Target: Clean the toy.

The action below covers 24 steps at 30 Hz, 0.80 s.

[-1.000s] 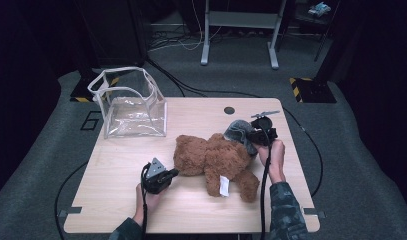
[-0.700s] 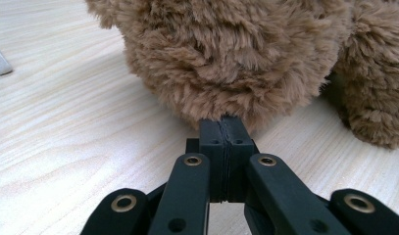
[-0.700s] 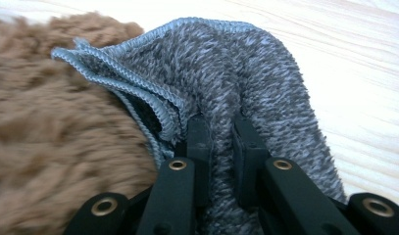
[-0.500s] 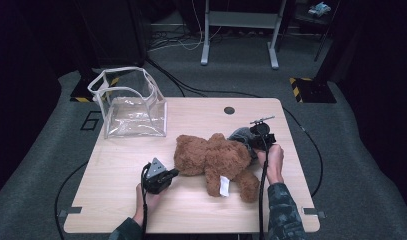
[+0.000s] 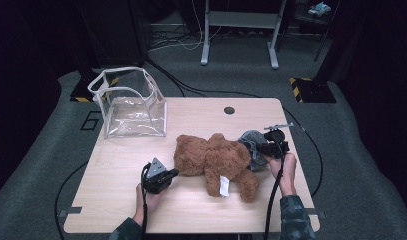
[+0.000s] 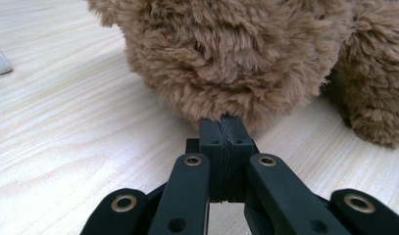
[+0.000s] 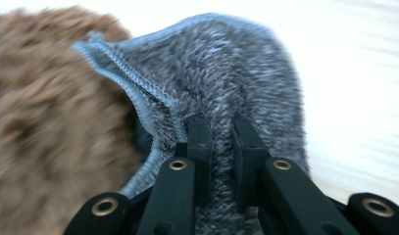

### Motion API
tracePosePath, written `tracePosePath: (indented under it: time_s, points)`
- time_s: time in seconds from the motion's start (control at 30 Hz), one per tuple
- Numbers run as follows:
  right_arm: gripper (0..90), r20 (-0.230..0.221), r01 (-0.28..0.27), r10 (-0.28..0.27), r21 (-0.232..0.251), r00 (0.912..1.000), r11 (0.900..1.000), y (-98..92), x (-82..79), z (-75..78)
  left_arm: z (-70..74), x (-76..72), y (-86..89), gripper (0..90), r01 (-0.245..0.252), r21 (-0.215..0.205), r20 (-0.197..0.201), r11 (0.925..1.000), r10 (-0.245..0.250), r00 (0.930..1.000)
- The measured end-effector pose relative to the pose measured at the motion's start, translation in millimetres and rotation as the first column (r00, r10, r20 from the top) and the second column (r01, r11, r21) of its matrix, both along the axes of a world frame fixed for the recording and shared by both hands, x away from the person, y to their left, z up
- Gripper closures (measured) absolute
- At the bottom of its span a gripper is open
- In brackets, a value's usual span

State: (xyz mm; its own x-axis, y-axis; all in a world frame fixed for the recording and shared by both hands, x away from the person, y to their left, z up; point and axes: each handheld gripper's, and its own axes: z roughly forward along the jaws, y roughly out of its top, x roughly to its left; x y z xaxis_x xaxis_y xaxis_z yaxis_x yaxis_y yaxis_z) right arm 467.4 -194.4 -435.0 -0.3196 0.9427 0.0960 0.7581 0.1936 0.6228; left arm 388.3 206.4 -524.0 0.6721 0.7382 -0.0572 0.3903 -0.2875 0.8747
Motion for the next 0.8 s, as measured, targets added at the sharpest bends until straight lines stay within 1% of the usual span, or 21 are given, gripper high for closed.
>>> tracePosePath:
  time_s: [0.03,0.07,0.13,0.2,0.23,0.27,0.33,0.4,0.47,0.5,0.53,0.57,0.6,0.63,0.7,0.73,0.77,0.8]
  points:
    - [80.9,-0.009,-0.021,0.021,-0.010,0.9997,1.000,2.4,-1.4,-2.0,-0.1,0.1,-0.2,89.4,0.000,-0.002,-0.002,1.0000,0.000,1.0000]
    - [80.9,-0.017,-0.036,0.036,-0.008,0.9992,0.999,4.9,-2.6,-4.2,-0.1,0.1,-0.2,89.5,0.000,-0.002,-0.002,1.0000,0.000,1.0000]
    - [80.9,-0.046,-0.071,0.070,-0.015,0.9965,0.997,9.5,-2.3,-10.0,-0.6,0.3,-1.1,89.5,-0.006,-0.001,0.005,1.0000,0.006,1.0000]
    - [81.0,-0.065,-0.092,0.092,-0.007,0.9937,0.996,13.0,-0.3,-16.9,-0.6,0.3,-1.2,89.5,-0.006,-0.002,0.005,1.0000,0.006,1.0000]
    - [81.0,-0.074,-0.095,0.095,-0.004,0.9928,0.995,14.7,0.9,-20.1,-0.5,0.3,-1.1,89.4,-0.006,0.001,0.006,1.0000,0.006,1.0000]
    - [81.0,-0.074,-0.095,0.095,-0.004,0.9928,0.995,14.7,0.9,-20.1,-0.5,0.3,-1.1,89.5,-0.006,0.001,0.006,1.0000,0.006,1.0000]
    - [81.1,-0.090,-0.107,0.106,-0.002,0.9903,0.994,17.0,4.8,-27.2,-0.6,0.2,-1.0,89.5,-0.006,-0.003,0.005,1.0000,0.006,1.0000]
    - [81.2,-0.100,-0.094,0.094,0.004,0.9905,0.996,15.8,7.5,-30.7,0.0,0.1,0.0,89.5,0.000,0.001,0.000,1.0000,0.000,1.0000]
    - [81.3,-0.104,-0.091,0.089,-0.007,0.9905,0.996,13.3,9.2,-32.9,0.1,0.2,0.4,89.4,-0.001,0.002,0.004,1.0000,0.001,1.0000]
    - [81.3,-0.104,-0.075,0.072,-0.031,0.9920,0.997,12.6,9.5,-33.7,-0.3,0.2,0.1,89.5,-0.007,0.000,0.010,1.0000,0.007,0.9999]
    - [81.3,-0.109,-0.065,0.061,-0.039,0.9922,0.997,11.2,9.7,-34.5,-0.4,0.2,0.0,89.5,-0.008,-0.003,0.010,1.0000,0.008,0.9999]
    - [81.3,-0.111,-0.063,0.059,-0.040,0.9921,0.997,8.3,10.2,-35.2,0.2,0.0,0.6,89.5,0.001,-0.002,0.000,1.0000,-0.001,1.0000]
    - [81.3,-0.109,-0.050,0.042,-0.075,0.9931,0.996,5.8,10.4,-35.5,-0.4,0.0,-0.1,89.4,-0.007,-0.005,0.007,1.0000,0.007,1.0000]
    - [81.4,-0.109,-0.027,0.014,-0.118,0.9939,0.993,4.0,10.1,-36.6,-0.4,0.3,0.1,89.5,-0.006,-0.001,0.011,1.0000,0.006,0.9999]
    - [81.4,-0.114,0.014,-0.031,-0.145,0.9930,0.989,-5.5,10.2,-39.0,0.1,0.3,0.7,89.5,0.000,0.001,0.003,1.0000,0.000,1.0000]
    - [81.4,-0.114,0.014,-0.031,-0.145,0.9930,0.989,-5.5,10.2,-39.0,0.1,0.3,0.7,89.5,0.000,0.001,0.003,1.0000,0.000,1.0000]
    - [81.3,-0.108,0.046,-0.063,-0.152,0.9921,0.987,-16.0,8.6,-39.0,0.1,0.3,0.6,89.5,-0.001,0.001,0.004,1.0000,0.001,1.0000]
    - [81.3,-0.102,0.061,-0.075,-0.132,0.9920,0.989,-20.3,6.3,-37.1,-0.4,0.3,0.0,89.5,-0.008,-0.003,0.010,1.0000,0.008,0.9999]
